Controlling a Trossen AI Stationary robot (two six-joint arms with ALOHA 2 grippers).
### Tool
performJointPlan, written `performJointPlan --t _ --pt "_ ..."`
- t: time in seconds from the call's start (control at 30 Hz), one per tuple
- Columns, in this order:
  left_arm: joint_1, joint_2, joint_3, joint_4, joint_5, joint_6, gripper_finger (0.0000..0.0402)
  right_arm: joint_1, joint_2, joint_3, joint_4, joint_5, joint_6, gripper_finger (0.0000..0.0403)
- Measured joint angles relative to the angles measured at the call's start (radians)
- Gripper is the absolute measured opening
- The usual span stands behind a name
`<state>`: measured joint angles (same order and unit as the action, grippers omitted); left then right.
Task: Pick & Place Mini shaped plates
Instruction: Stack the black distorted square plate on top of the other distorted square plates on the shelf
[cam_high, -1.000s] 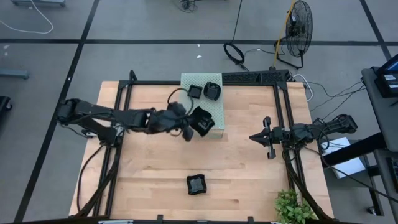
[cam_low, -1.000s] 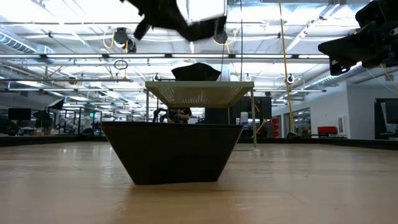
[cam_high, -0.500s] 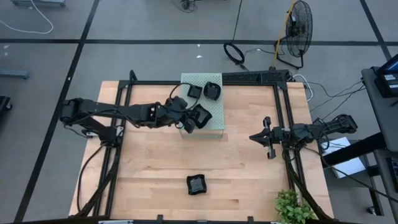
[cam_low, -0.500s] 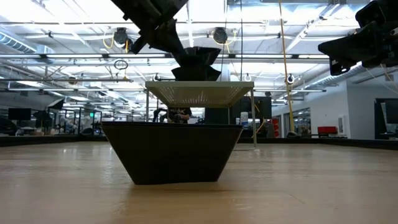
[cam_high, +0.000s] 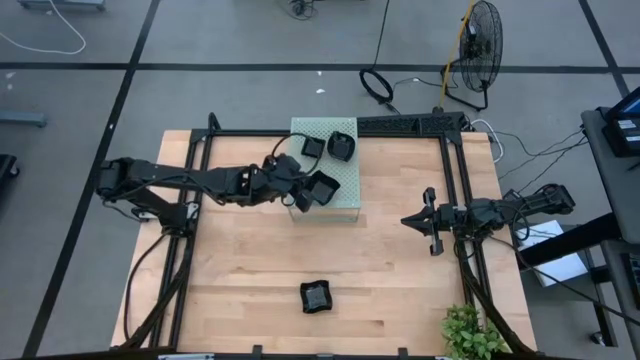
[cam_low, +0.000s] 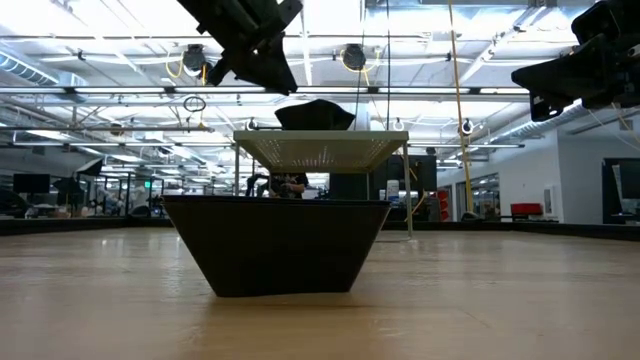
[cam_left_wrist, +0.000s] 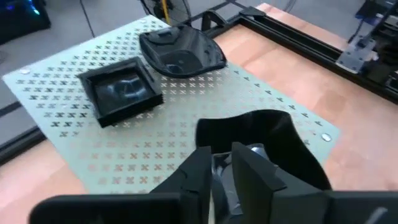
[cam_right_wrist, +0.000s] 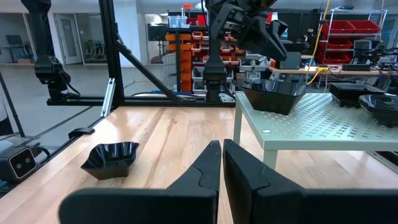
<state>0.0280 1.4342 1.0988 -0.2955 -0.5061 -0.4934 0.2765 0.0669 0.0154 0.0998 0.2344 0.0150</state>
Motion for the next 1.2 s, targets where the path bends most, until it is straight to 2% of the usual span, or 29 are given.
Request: performJointPlan --t 0.1,0.17,0.23,0.4,0.47,0.57,0.63,0.73,0.8,0.87,1.0,1.07,1.2 --pt "0.000 0.000 0.000 0.000 -0.009 0.001 0.0078 0.000 0.000 0.000 0.000 0.000 0.000 0.0006" --pt "0.000 -0.004 0.000 0.009 0.037 0.006 0.0083 0.000 0.000 0.000 0.000 0.000 0.000 0.0007" --pt "-0.010 -0.014 0.000 0.019 0.143 0.021 0.0085 0.000 0.000 0.000 0.000 0.000 0.000 0.0008" --pt "-0.085 -0.014 0.000 0.100 0.487 -0.014 0.0085 0.000 0.000 0.000 0.000 0.000 0.000 0.0007" --pt "-0.150 0.008 0.002 0.141 0.553 0.066 0.0085 0.000 0.000 0.000 0.000 0.000 0.000 0.0007" --pt "-0.285 0.058 -0.002 0.171 0.545 0.230 0.0086 0.000 0.000 0.000 0.000 0.000 0.000 0.0008" --pt "-0.360 0.103 0.007 0.264 0.525 0.264 0.0086 0.000 0.000 0.000 0.000 0.000 0.000 0.0009" --pt "-0.429 0.167 0.085 0.211 0.451 0.179 0.0086 0.000 -0.001 0.000 -0.002 0.000 0.000 0.0007" --pt "-0.459 0.229 0.172 0.062 0.380 0.120 0.0086 0.000 0.000 0.000 -0.001 0.000 0.000 0.0006" --pt "-0.477 0.300 0.253 -0.123 0.348 0.077 0.0086 0.000 0.000 0.000 -0.003 0.000 0.000 0.0007" --pt "-0.473 0.425 0.344 -0.307 0.348 0.034 0.0086 0.000 0.001 0.000 -0.003 0.000 0.000 0.0008" --pt "-0.459 0.466 0.351 -0.310 0.355 0.024 0.0086 0.000 0.002 0.000 -0.001 0.000 0.000 0.0007" --pt "-0.416 0.510 0.349 -0.295 0.496 -0.008 0.0086 0.000 0.002 0.000 -0.001 0.000 0.000 0.0008"
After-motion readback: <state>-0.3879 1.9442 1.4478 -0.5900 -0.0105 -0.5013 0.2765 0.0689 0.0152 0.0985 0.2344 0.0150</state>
